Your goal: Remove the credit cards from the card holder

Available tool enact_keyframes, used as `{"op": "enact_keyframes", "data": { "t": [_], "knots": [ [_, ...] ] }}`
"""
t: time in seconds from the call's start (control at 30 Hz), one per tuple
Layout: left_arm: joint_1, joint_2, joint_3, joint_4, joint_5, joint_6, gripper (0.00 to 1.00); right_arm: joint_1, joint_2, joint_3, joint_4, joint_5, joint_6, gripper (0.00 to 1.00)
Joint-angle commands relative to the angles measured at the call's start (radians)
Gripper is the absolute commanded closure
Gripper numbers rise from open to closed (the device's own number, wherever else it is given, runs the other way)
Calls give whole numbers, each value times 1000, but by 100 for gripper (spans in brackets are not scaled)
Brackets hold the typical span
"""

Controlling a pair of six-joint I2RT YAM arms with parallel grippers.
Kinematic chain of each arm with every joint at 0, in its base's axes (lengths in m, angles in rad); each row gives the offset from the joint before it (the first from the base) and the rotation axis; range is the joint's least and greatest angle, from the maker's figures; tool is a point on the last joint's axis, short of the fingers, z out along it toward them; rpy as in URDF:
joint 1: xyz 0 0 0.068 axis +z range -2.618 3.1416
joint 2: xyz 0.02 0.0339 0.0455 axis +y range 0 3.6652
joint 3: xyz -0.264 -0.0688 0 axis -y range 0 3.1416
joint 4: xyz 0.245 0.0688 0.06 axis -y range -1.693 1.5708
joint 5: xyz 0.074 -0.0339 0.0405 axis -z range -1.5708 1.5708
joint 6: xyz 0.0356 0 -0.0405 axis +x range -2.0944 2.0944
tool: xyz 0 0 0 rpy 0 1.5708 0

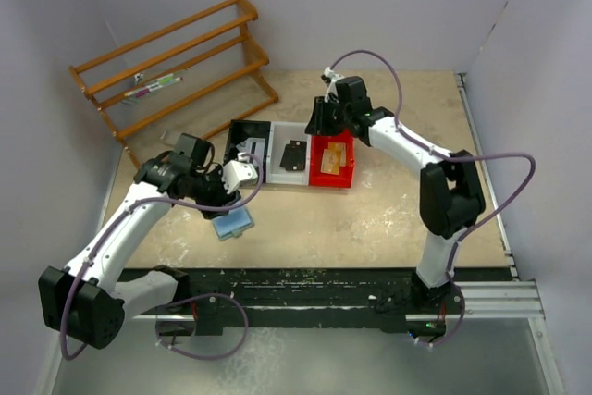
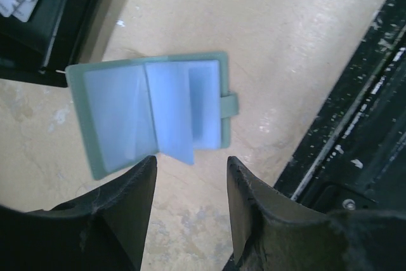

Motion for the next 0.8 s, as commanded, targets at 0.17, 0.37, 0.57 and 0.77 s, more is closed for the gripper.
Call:
{"op": "enact_keyframes", "data": {
  "t": [0.17,0.37,0.57,0.77],
  "knots": [
    [49,-27,65,-20,26,-53,31,3,-469,-242,92,307,51,18],
    [414,31,74,227,108,-115,1,-4,-756,-468,90,715,59,1],
    [652,71,27,466,238,-330,1,-19,-998,-657,24,1108,114,1],
    [661,3,-170,634,207,-421,1,-19,-1189,-853,87,1258,71,0]
  ]
}}
